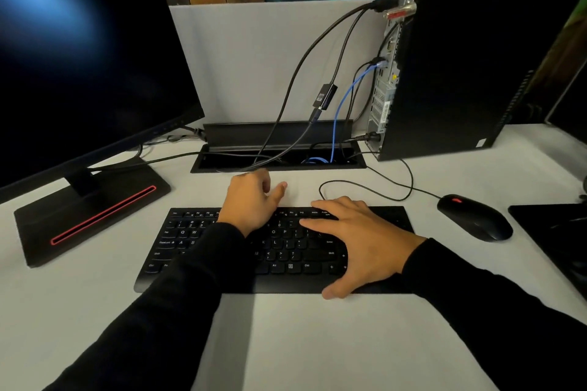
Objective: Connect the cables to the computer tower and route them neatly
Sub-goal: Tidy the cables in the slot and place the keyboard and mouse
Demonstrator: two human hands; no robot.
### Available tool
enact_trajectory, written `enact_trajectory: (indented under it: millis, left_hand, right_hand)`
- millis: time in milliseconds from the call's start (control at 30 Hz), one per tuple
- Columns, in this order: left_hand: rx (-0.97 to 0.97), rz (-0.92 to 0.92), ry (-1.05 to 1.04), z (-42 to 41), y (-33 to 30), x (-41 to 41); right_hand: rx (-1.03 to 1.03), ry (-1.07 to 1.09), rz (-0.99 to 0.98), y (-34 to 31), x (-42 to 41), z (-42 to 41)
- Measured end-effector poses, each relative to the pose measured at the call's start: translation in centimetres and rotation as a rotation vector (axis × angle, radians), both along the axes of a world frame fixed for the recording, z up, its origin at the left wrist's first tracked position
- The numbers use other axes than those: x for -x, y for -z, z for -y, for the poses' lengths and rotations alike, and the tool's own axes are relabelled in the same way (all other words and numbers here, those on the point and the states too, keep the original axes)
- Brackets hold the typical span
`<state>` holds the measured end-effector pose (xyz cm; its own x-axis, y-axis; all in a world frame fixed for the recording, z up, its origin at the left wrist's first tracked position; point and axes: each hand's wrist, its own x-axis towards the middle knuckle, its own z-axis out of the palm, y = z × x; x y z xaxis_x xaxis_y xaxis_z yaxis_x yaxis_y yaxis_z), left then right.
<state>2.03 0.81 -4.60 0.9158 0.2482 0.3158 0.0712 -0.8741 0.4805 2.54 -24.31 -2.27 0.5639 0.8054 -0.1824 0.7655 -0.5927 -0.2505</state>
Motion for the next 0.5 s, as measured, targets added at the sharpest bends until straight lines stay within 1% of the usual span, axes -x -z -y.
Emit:
enact_trajectory:
  millis: [67, 133, 167, 233, 333, 400, 500]
  left_hand:
    - [0.074, 0.093, -0.094, -0.4, -0.6, -0.3]
    - [0.112, 0.106, -0.142, -1.0, -1.1, -1.0]
    - [0.089, 0.051, -0.161, -1.4, -1.3, -1.5]
    - [-0.055, -0.091, -0.2, -2.6, -1.4, -2.8]
    - [-0.254, -0.203, -0.2, -4.1, -1.6, -4.8]
    - [-0.308, -0.245, -0.182, -4.5, -1.7, -6.1]
    - [-0.322, -0.26, -0.189, -4.7, -1.2, -7.7]
  right_hand:
    - [-0.014, -0.001, -0.018, 0.1, -0.1, 0.1]
    - [-0.042, -0.001, -0.038, 0.0, -0.5, 0.5]
    - [-0.063, 0.006, -0.052, 0.0, -0.7, 0.6]
    - [-0.113, 0.026, -0.068, -0.2, -1.3, 0.6]
    - [-0.2, 0.053, -0.045, -0.3, -2.7, 0.6]
    - [-0.274, 0.117, -0.001, -0.1, -4.3, 1.0]
    - [-0.387, 0.275, 0.098, 0.1, -7.0, 2.4]
